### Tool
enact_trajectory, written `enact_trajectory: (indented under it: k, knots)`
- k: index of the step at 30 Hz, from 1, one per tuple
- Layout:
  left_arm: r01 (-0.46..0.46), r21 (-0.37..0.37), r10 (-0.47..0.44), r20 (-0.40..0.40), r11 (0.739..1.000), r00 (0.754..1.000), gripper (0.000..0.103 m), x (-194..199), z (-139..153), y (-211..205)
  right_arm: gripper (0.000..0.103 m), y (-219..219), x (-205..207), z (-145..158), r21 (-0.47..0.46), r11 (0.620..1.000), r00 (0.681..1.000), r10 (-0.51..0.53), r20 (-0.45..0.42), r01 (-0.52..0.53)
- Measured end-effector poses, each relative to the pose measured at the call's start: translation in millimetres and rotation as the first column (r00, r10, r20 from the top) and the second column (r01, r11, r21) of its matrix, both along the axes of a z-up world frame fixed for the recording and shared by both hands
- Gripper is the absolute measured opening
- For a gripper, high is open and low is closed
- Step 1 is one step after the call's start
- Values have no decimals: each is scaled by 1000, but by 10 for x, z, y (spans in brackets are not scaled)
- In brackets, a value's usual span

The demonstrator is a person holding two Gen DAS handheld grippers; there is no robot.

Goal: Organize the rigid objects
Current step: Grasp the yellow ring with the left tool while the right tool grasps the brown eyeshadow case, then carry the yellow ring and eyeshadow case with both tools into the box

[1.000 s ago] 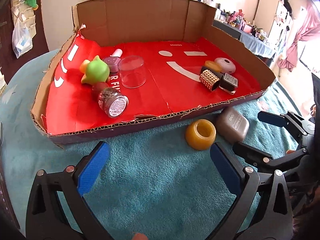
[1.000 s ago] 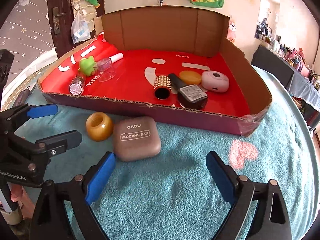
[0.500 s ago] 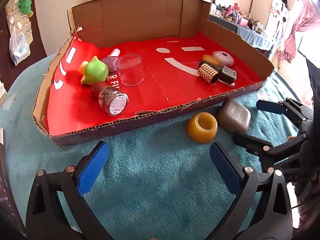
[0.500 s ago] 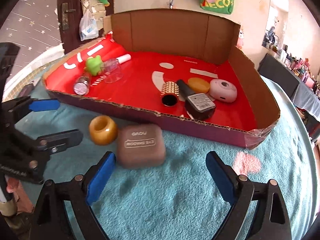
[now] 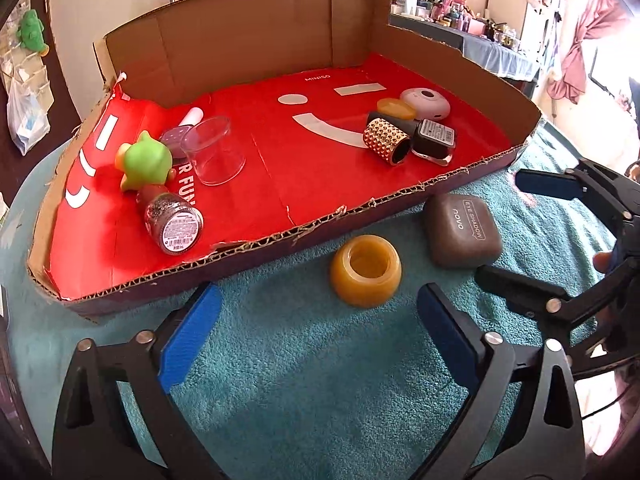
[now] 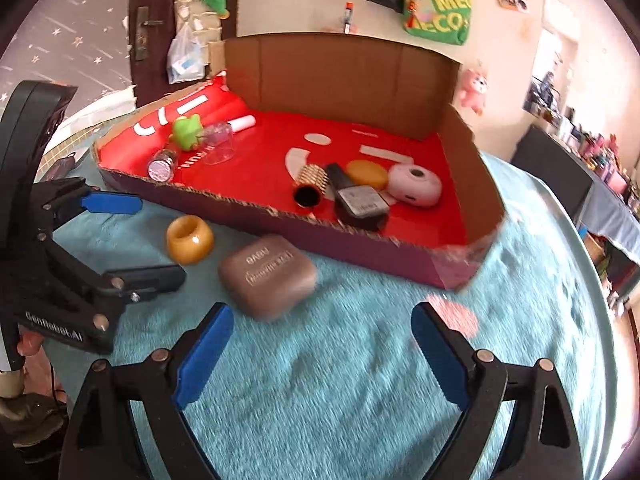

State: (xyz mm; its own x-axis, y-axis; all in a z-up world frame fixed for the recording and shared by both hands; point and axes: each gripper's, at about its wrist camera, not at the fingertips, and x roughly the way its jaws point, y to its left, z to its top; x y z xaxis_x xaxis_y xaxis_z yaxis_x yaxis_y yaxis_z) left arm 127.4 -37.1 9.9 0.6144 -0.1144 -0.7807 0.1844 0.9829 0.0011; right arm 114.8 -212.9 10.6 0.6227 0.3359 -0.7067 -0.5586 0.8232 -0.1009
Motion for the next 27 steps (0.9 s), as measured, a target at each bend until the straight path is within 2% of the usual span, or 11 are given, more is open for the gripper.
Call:
enact_trajectory:
  k: [2, 3, 7, 10, 11, 12, 13, 15, 22, 27]
  knots:
    - [6, -12, -6, -6, 1000, 1000, 84, 21, -1, 14, 88, 76, 45, -28, -22, 999, 999, 42, -3, -42]
    - [8, -18, -9, -10, 1000, 1000, 81, 29, -5, 20, 83, 112, 72, -48, -36, 997, 998, 63, -8, -63]
    - [27, -24, -28, -10, 999, 1000, 77, 47, -21, -3, 76, 200, 113, -72, -57, 989, 991, 135, -16, -135]
    - [59, -20, -59, 0, 998, 998, 62, 45, -7, -72, 69, 248, 111, -80, -57, 983, 985, 172, -14, -172]
    - [66, -15, -66, 1, 998, 998, 57, 55, -3, -107, 62, 261, 102, -87, -56, 981, 982, 187, -17, -188]
    - [74, -11, -74, 1, 997, 997, 51, 60, -2, -131, 60, 274, 83, -91, -55, 979, 980, 197, -15, -198]
    - [83, -7, -83, 3, 997, 997, 49, 66, 0, -152, 59, 286, 68, -96, -62, 979, 981, 195, -7, -195]
    - [97, -10, -97, 7, 995, 995, 36, 61, 1, -174, 59, 286, 50, -97, -64, 980, 982, 187, 2, -186]
    - [96, -35, -95, 20, 995, 995, 36, -51, 13, -83, 57, 162, 21, -75, -13, 994, 994, 110, -26, -111]
    - [81, -87, -80, 19, 993, 997, 36, -187, 31, 70, 55, 95, -73, -64, 75, 996, 994, 55, -95, -48]
